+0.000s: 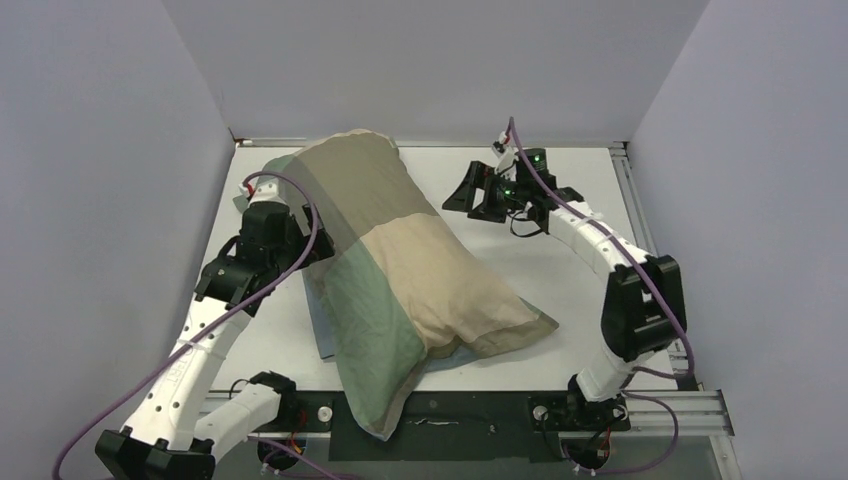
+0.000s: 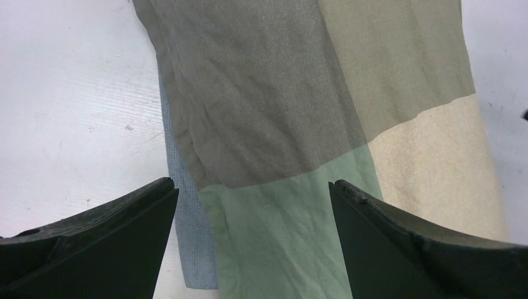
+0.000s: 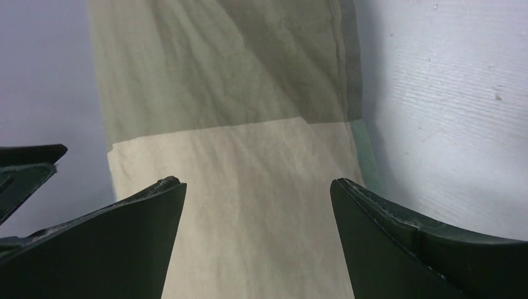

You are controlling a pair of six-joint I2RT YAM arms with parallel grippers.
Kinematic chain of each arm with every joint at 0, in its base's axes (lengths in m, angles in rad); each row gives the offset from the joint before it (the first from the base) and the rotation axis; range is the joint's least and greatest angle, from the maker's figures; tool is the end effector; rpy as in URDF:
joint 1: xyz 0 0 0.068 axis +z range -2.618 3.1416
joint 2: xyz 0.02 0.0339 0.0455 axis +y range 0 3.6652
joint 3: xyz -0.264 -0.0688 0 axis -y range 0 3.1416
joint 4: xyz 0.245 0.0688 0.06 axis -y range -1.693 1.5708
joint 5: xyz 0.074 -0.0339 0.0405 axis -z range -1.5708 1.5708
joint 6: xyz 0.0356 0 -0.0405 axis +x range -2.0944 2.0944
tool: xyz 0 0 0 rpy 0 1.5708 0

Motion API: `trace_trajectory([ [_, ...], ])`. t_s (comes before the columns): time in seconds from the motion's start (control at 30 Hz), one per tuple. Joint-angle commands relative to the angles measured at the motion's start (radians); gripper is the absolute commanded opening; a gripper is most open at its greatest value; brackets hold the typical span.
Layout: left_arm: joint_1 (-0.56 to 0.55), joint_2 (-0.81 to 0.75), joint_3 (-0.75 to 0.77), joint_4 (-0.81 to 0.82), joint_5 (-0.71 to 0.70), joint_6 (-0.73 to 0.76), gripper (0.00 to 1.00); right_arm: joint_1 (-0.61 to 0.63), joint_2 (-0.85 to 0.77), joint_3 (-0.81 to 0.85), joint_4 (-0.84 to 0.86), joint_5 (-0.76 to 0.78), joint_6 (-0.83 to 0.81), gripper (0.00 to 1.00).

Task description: Remove the pillowcase from the pillow

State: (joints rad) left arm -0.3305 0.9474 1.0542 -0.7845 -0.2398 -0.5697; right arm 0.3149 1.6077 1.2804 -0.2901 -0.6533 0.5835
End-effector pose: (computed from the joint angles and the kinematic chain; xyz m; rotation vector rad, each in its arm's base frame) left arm 0.1803 -0.0529 0.3455 -0.3940 2.1999 -0.2227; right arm 0.3398 0.1334 0.2962 -0.0897 2.3033 1.2021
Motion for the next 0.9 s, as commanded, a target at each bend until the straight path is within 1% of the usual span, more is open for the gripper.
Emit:
trace_trajectory([
  [0.0,0.043,-0.001,0.035,0.070,0.097,-0.011,0.96,0.000,0.134,-0.021,0.264,-0.101,0.141,0.90],
  [0.13,0.056,0.009,0.006,0.110,0.133,-0.016,0.96,0.014,0.245,-0.036,0.432,-0.138,0.221,0.90],
  [0.33,0.064,0.061,-0.101,0.243,0.235,-0.083,0.96,0.080,0.391,-0.068,0.625,-0.187,0.316,0.90],
  [0.4,0.067,0.075,-0.144,0.285,0.253,-0.099,0.96,0.104,0.426,-0.084,0.724,-0.221,0.364,0.96],
  [0.43,0.067,0.083,-0.167,0.307,0.270,-0.108,0.96,0.120,0.436,-0.088,0.770,-0.246,0.388,0.97],
  [0.5,0.068,0.096,-0.211,0.358,0.289,-0.121,0.96,0.138,0.437,-0.099,0.860,-0.287,0.432,0.74],
  [0.53,0.067,0.105,-0.233,0.385,0.297,-0.129,0.96,0.145,0.429,-0.101,0.877,-0.295,0.440,0.59],
  [0.6,0.070,0.128,-0.272,0.437,0.325,-0.148,0.97,0.153,0.401,-0.096,0.866,-0.300,0.427,0.35],
  [0.67,0.073,0.157,-0.299,0.491,0.373,-0.157,1.00,0.158,0.366,-0.089,0.840,-0.305,0.410,0.15],
  [0.7,0.072,0.169,-0.309,0.518,0.387,-0.165,0.97,0.160,0.346,-0.086,0.826,-0.307,0.402,0.07],
  [0.77,0.070,0.184,-0.325,0.585,0.421,-0.180,0.91,0.163,0.293,-0.077,0.788,-0.307,0.376,0.05],
  [0.87,0.053,0.201,-0.319,0.673,0.460,-0.206,0.88,0.169,0.217,-0.029,0.667,-0.291,0.301,0.05],
])
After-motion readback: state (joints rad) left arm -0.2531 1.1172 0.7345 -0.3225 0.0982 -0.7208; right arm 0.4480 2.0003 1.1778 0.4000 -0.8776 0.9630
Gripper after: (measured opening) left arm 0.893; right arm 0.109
